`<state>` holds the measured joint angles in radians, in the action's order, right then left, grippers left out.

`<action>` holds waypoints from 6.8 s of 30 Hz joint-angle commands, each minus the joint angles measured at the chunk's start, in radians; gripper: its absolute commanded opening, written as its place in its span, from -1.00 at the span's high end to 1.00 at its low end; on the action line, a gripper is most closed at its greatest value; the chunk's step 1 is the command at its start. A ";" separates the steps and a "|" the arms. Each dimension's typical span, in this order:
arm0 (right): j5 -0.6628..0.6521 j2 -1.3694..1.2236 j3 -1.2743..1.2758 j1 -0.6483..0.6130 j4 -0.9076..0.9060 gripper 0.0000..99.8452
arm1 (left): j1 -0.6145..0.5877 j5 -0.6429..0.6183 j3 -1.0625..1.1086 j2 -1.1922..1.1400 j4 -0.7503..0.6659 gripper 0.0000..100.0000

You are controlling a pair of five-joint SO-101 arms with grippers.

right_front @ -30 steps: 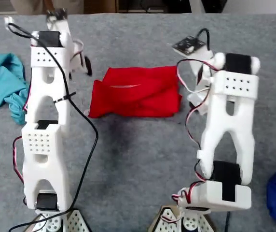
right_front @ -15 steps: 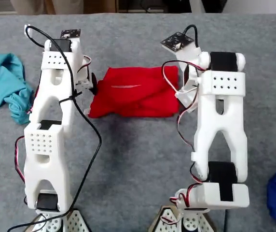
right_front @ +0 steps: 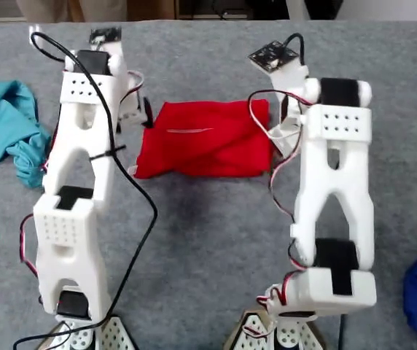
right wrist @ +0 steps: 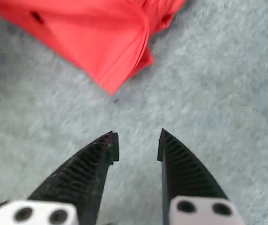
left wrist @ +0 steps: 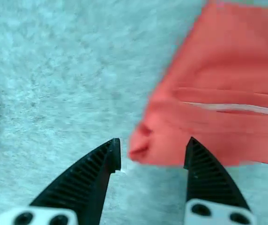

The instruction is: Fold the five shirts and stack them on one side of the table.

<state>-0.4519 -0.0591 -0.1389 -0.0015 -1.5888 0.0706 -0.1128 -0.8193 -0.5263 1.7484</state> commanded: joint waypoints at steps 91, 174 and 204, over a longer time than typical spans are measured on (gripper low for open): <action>-0.178 -0.355 -1.081 0.420 -0.187 0.96 | 0.384 -0.226 -0.635 -0.177 -0.115 0.96; -0.224 -0.354 -1.064 0.418 -0.193 0.96 | 0.428 -0.224 -0.624 -0.751 -0.861 0.95; 0.358 0.321 0.044 0.012 0.008 0.96 | 0.206 0.058 -0.637 -0.249 0.015 0.96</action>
<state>-0.1066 0.2125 -0.2202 0.0245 -1.7208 0.2854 -0.0529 -1.5466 -0.8746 1.7515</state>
